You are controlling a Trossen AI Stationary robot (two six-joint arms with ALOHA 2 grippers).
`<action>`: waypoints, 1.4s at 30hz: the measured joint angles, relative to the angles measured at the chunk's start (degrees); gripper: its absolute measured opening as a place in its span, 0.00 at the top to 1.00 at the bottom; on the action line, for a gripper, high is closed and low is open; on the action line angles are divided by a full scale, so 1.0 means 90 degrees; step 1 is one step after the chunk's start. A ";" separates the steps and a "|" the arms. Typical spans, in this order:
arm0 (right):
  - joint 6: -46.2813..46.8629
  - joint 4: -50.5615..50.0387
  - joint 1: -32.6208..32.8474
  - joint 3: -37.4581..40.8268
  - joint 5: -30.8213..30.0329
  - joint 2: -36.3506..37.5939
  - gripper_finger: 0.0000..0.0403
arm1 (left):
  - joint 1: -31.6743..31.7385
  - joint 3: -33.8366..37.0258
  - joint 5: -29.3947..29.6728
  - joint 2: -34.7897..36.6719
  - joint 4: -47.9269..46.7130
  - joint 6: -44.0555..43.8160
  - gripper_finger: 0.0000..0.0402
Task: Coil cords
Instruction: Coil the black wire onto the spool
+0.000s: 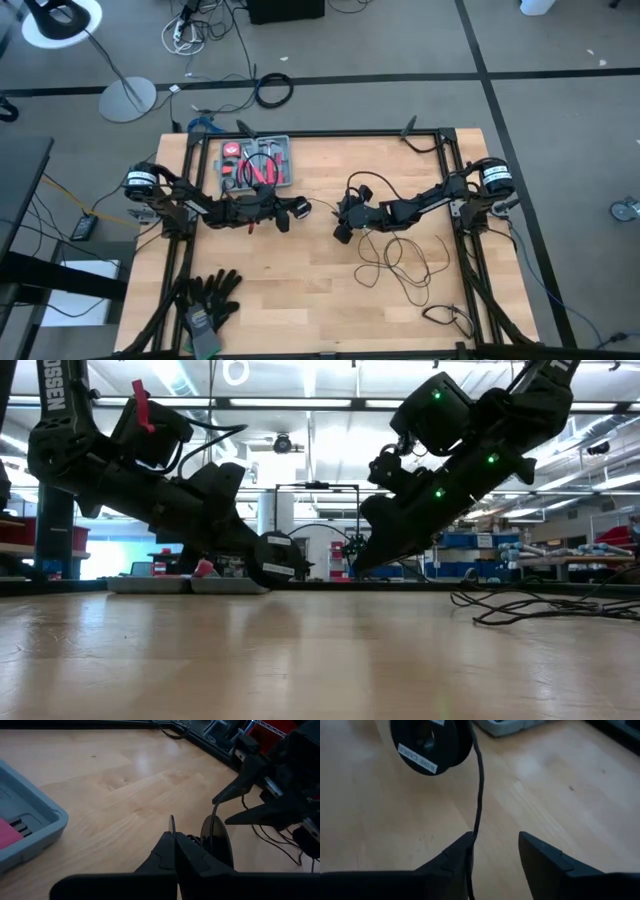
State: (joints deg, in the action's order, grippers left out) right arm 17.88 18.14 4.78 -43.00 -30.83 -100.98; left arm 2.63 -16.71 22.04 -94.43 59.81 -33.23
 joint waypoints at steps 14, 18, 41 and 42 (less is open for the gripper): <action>-0.0118 0.0001 0.0003 0.0000 -0.0167 0.0365 0.69 | 0.0000 0.0000 0.0002 0.0000 -0.0002 0.0012 1.00; -0.0021 0.0003 0.0080 0.0000 -0.0167 0.0365 0.76 | 0.0000 0.0002 0.0002 0.0000 -0.0002 0.0015 1.00; -0.0326 -0.0021 0.0261 0.0000 0.0054 0.0365 0.76 | 0.0000 0.0000 -0.0080 0.0000 0.0002 0.0017 1.00; -0.0323 -0.0022 0.0269 0.0000 0.0054 0.0365 0.78 | 0.0000 0.0000 -0.0080 0.0000 0.0002 0.0014 1.00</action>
State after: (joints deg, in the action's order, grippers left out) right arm 14.98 17.94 7.20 -43.00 -30.35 -97.69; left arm 2.63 -16.71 21.32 -94.43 59.83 -33.11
